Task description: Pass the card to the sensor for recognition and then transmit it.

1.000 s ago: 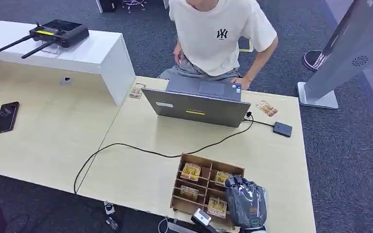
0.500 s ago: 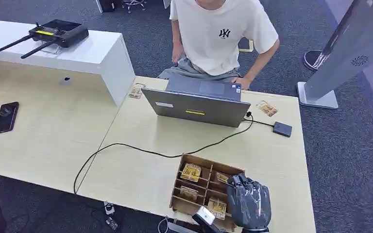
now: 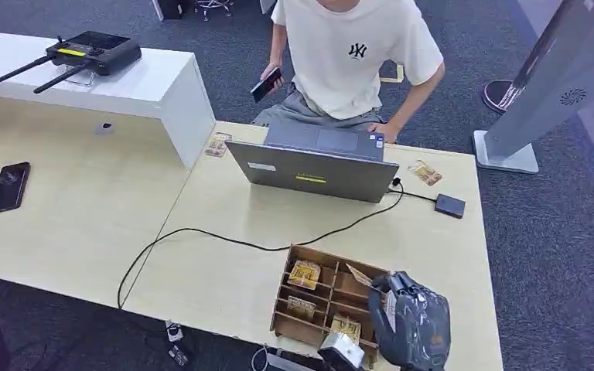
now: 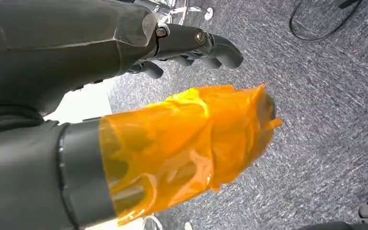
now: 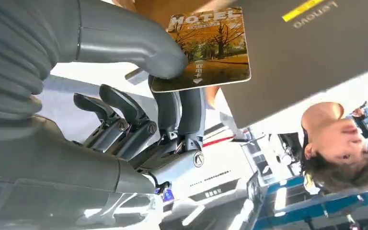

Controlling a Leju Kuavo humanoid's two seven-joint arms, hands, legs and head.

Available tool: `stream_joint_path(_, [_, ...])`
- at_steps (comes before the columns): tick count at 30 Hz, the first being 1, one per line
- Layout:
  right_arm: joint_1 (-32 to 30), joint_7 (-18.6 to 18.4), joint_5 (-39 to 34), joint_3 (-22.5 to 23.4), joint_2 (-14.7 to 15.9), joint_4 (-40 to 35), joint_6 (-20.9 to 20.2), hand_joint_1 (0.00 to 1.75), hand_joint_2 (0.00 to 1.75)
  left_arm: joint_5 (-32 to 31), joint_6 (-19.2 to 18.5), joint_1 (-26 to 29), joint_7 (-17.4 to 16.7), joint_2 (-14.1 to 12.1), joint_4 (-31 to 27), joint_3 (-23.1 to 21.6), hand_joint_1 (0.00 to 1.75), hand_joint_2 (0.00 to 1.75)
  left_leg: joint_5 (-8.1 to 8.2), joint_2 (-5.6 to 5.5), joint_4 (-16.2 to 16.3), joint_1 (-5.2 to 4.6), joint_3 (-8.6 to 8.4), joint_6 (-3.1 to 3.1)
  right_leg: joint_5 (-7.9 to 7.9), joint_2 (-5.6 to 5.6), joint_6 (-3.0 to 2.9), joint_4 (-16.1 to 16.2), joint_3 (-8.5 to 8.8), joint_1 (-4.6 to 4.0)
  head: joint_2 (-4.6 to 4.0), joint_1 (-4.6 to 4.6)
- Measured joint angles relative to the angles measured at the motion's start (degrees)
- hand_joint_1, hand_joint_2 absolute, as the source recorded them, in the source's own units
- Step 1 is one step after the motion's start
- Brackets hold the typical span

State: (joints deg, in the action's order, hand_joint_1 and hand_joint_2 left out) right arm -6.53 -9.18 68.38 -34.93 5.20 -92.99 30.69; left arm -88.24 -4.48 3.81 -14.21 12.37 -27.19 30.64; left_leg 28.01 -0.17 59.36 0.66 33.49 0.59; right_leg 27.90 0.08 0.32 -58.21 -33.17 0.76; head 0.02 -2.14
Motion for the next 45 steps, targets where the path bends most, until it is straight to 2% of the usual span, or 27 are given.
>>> stream_joint_path(9, [-2.7, 4.3, -9.8, 2.6, 0.5, -8.9, 0.1, 1.75, 1.75, -1.0, -0.3, 0.9, 1.0, 0.6, -1.0, 0.6, 0.00, 0.00, 0.00, 0.01, 0.0, 0.01, -0.01, 0.00, 0.00, 0.00, 0.00, 0.0, 0.00, 0.00, 0.00, 0.00])
stream_joint_path(15, [-4.0, 5.8, -12.7, 4.4, 0.5, -13.0, 0.0, 1.75, 1.75, -1.5, -0.3, 1.0, 1.4, 0.8, -1.1, 1.4, 0.00, 0.00, 0.00, 0.01, 0.0, 0.01, -0.01, 0.00, 0.00, 0.00, 0.00, 0.0, 0.01, 0.00, 0.00, 0.00])
stream_joint_path(32, [-4.3, 11.1, -18.2, 7.2, 0.4, -17.0, -2.1, 1.75, 1.75, -1.6, -0.3, 1.0, 1.8, 1.0, -1.4, 1.5, 0.00, 0.00, 0.00, 0.00, 0.0, 0.01, 0.00, 0.00, 0.00, 0.00, 0.00, 0.0, 0.01, 0.00, 0.00, 0.00])
stream_joint_path(40, [-1.5, 13.6, -19.6, 7.9, -1.2, -17.1, -3.7, 1.75, 1.75, -1.6, -0.3, 0.7, 1.8, 0.9, -1.4, 1.1, 0.00, 0.00, -0.01, 0.01, 0.0, 0.01, -0.01, 0.00, -0.01, 0.00, 0.00, 0.0, 0.01, 0.00, 0.00, 0.00])
stream_joint_path(45, [1.1, 14.0, -20.2, 7.9, -2.2, -17.1, -4.4, 1.75, 1.75, -1.6, -0.3, 0.1, 1.8, 0.9, -1.4, 0.6, 0.00, 0.00, -0.01, 0.00, 0.0, 0.01, -0.01, 0.00, -0.01, 0.00, 0.00, 0.0, 0.02, 0.00, 0.00, 0.00])
